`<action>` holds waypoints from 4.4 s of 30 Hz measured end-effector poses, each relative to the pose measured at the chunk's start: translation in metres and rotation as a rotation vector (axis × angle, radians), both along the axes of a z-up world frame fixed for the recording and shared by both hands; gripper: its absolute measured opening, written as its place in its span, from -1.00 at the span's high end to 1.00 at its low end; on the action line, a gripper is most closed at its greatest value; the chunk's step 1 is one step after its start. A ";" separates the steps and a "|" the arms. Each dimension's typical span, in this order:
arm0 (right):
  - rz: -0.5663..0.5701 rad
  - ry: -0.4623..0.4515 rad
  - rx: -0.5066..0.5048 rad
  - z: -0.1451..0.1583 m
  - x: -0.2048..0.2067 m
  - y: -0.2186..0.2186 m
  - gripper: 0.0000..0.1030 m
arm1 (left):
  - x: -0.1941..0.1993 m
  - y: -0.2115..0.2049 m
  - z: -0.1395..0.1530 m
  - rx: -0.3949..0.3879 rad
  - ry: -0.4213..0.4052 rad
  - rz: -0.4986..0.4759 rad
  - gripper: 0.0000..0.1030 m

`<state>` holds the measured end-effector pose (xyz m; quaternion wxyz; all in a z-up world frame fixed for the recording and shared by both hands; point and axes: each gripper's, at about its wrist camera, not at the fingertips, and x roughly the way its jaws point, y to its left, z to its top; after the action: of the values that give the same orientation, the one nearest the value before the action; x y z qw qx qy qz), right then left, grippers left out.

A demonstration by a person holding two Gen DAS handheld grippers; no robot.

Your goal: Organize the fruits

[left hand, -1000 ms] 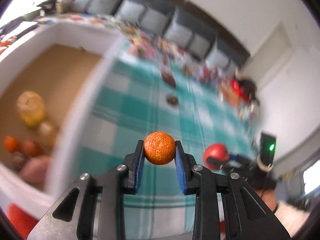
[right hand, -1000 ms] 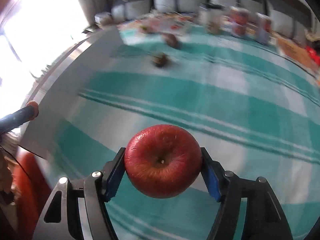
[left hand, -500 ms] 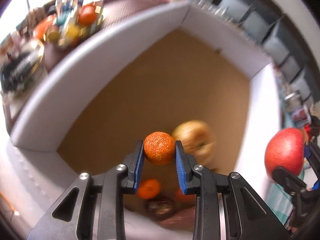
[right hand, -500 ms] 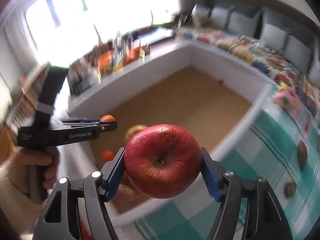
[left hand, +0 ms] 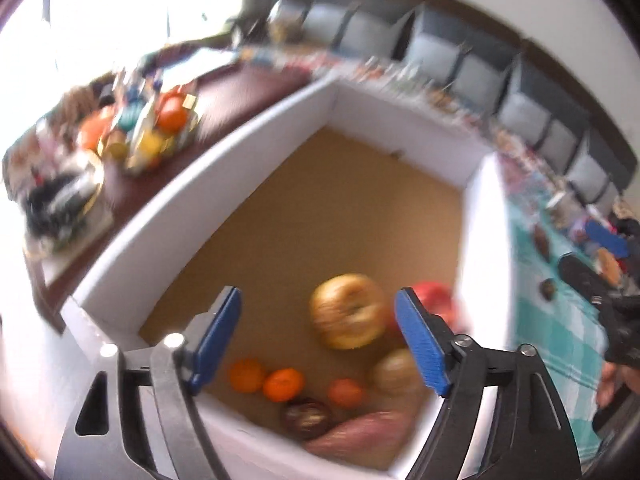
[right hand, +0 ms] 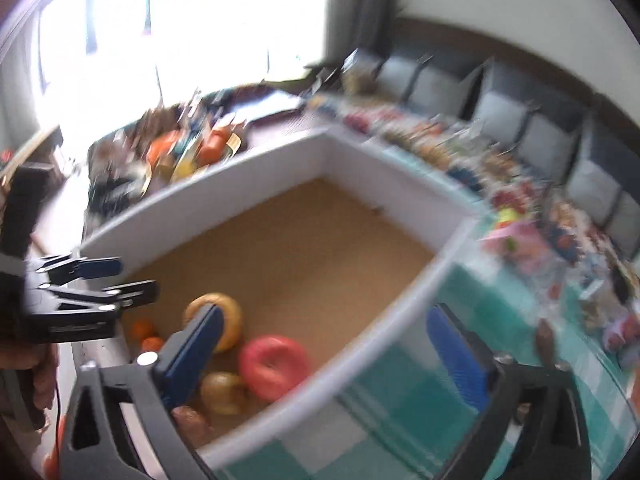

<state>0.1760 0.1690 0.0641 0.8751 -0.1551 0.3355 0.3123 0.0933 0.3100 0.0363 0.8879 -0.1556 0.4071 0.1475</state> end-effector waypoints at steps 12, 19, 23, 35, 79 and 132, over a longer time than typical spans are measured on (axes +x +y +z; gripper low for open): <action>-0.663 0.109 -0.147 -0.163 -0.053 -0.328 -0.99 | -0.010 -0.236 -0.013 -0.136 -0.086 -0.474 -0.74; -0.804 0.175 0.008 -0.172 -0.070 -0.403 -1.00 | 0.042 -0.318 -0.104 0.016 0.060 -0.534 -0.74; -0.804 0.172 0.005 -0.169 -0.070 -0.403 -1.00 | 0.068 -0.327 -0.131 0.096 0.086 -0.480 -0.74; -0.808 0.170 0.003 -0.171 -0.067 -0.395 -1.00 | 0.065 -0.331 -0.139 0.151 0.051 -0.489 -0.86; -0.810 0.169 0.010 -0.171 -0.067 -0.396 -1.00 | 0.240 -0.337 -0.137 0.084 0.058 -0.445 -0.65; -0.812 0.170 0.015 -0.171 -0.068 -0.396 -1.00 | 0.083 -0.264 -0.143 0.164 0.065 -0.428 -0.91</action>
<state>0.1076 -0.2267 -0.1068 0.8976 0.0224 0.4381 -0.0439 0.1762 0.0464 -0.1070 0.8951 0.0119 0.4457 -0.0068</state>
